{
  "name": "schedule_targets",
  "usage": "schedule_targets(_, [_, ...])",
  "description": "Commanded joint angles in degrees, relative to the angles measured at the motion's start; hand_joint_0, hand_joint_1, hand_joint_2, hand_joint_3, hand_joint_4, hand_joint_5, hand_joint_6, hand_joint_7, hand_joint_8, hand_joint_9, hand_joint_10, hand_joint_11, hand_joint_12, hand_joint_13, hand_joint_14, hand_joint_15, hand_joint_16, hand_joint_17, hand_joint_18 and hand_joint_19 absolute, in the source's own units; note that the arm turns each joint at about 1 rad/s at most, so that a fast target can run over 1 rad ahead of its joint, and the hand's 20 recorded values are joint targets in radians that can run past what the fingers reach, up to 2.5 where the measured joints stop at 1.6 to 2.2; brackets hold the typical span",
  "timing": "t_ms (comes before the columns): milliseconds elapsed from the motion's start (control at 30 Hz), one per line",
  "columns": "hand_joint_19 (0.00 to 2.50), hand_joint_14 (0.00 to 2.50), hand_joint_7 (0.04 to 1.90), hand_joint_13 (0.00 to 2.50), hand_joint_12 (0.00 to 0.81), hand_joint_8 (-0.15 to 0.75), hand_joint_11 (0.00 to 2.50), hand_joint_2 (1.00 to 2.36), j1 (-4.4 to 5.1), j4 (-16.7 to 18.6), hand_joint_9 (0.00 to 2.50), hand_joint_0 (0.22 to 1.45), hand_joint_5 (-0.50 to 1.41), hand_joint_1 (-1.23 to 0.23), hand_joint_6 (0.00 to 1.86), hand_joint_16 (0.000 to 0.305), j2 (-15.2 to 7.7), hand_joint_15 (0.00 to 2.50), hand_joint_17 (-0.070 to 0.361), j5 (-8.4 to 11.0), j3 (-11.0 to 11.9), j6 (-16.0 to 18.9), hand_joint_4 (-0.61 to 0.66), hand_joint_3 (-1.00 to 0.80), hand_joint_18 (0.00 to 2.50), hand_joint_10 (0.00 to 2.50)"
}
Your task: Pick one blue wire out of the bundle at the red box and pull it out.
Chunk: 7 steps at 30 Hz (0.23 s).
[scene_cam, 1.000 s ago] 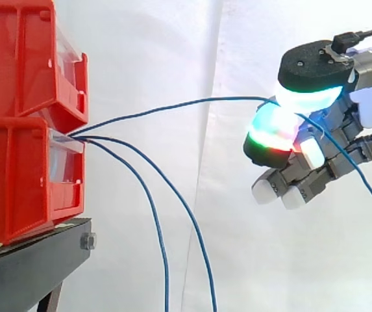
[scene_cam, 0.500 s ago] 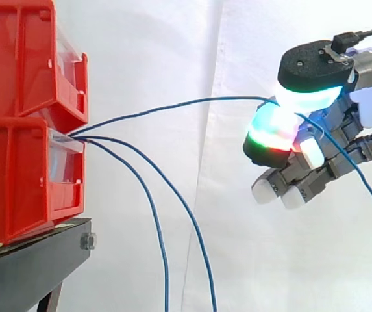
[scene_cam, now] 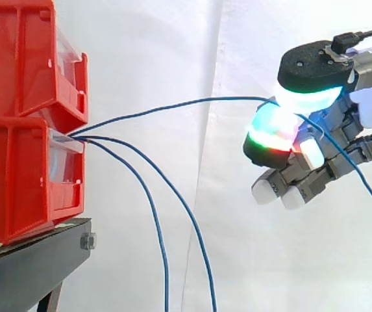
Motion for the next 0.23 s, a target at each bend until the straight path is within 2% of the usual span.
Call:
schedule_targets(0, [0.39,0.01,0.97,0.53,0.378,0.269,0.49,1.02,-0.03,0.04,0.97,0.63,-0.06,-0.86,0.89,0.057,-0.02,0.32,0.127,-0.03,0.00,0.00,0.08,-0.11,0.39,0.02])
schedule_targets(200, [0.39,0.01,0.97,0.53,0.377,0.265,0.48,1.02,-0.03,-0.05,0.97,0.63,-0.06,-0.86,0.89,0.057,0.07,0.32,0.127,-0.03,0.00,0.00,0.08,-0.11,0.39,0.02])
